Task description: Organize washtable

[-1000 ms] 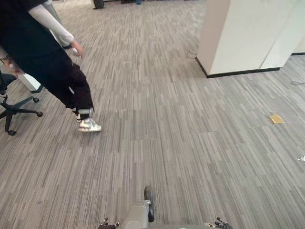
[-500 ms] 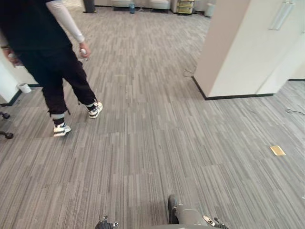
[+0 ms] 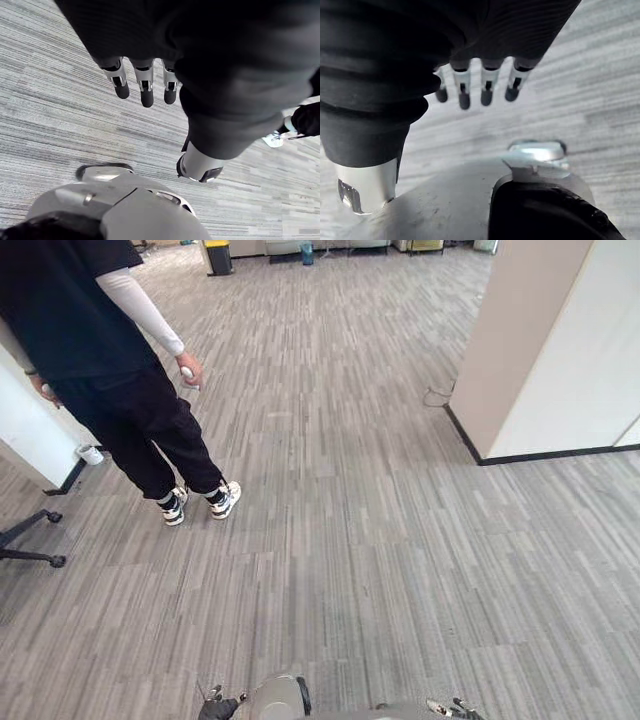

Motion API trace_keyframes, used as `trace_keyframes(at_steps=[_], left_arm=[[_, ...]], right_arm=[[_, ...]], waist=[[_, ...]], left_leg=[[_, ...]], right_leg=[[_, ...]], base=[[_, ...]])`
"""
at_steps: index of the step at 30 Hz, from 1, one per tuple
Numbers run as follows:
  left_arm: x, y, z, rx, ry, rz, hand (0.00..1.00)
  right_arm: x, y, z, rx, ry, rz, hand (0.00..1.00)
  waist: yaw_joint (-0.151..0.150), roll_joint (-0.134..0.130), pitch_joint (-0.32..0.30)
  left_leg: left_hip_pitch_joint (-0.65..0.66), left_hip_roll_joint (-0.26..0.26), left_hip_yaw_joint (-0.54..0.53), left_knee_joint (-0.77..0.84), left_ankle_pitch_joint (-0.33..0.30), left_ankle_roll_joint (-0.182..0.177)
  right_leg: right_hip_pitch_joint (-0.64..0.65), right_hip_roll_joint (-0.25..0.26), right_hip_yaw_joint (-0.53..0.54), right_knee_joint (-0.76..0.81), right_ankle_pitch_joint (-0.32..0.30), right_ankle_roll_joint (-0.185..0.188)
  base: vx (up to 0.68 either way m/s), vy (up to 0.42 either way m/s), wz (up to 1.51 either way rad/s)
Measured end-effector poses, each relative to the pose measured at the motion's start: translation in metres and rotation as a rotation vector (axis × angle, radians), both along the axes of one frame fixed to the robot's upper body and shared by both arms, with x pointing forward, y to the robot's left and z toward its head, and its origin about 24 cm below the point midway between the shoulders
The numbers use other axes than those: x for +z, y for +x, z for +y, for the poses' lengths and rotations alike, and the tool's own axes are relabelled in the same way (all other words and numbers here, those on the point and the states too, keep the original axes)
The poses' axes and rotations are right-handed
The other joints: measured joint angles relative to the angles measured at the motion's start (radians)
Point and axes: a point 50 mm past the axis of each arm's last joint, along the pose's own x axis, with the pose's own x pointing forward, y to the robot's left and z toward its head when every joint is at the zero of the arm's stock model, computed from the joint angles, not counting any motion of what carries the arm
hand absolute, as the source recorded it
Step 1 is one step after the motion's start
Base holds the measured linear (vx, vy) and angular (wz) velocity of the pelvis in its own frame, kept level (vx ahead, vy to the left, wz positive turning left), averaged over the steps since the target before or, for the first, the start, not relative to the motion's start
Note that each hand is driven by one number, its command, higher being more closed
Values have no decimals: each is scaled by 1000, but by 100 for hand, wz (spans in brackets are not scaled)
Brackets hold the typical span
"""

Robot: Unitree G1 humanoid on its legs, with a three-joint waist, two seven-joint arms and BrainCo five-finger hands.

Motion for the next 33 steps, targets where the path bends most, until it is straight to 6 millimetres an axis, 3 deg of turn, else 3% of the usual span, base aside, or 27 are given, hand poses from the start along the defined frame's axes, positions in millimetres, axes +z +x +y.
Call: trace_keyframes(at_steps=[1, 3, 5, 6, 15, 21, 23, 33], left_arm=[[0, 1, 3, -5, 6, 3, 0], [2, 1, 15, -25, 39, 6, 0], [3, 1, 19, -42, 52, 11, 0], [0, 6, 17, -182, 65, 46, 0], [0, 6, 17, -172, 64, 46, 0], [1, 5, 20, -137, 67, 35, 0], [1, 6, 21, -133, 69, 25, 0], [2, 7, 21, -132, 72, 23, 0]], right_arm=[[-1, 1, 3, -3, 5, 1, 0], [-3, -1, 12, -26, 27, 4, 0], [-5, -3, 16, -38, 33, 13, 0], [-7, 5, 15, -41, 39, 30, 0], [-7, 5, 15, -40, 39, 30, 0], [-8, 8, 20, -8, 27, 32, 0], [-8, 8, 21, -10, 21, 35, 0], [-8, 10, 22, 24, 14, 41, 0]], waist=[[-3, -4, -4], [-9, -65, -14], [-6, -81, -25], [-23, -80, 7], [-22, -80, 7], [-13, -96, 7], [1, -99, 5], [2, -98, 4]], left_leg=[[20, -12, 3, -33, -14, 2], [57, -79, 14, -136, 9, 16], [68, -111, 25, -186, 18, 28], [178, -162, 29, -369, 78, 33], [182, -162, 22, -368, 79, 33], [191, -161, 6, -341, 79, 33], [191, -158, 4, -334, 78, 33], [159, -164, -54, -345, 74, 27]], right_leg=[[0, -7, 4, 9, -10, 10], [-1, -60, 4, -7, -23, 31], [0, -86, 8, -33, -21, 36], [55, -103, 18, -120, -6, 61], [72, -103, 13, -138, 1, 61], [109, -106, 2, -160, 16, 60], [109, -105, 3, -163, 20, 59], [78, -110, -14, -160, 29, 71]], base=[[282, 237, 2], [238, 187, 16], [129, 103, 8], [36, 26, 1], [0, 0, 2], [-7, -8, 2], [-61, -21, -5], [-73, 17, 6]])
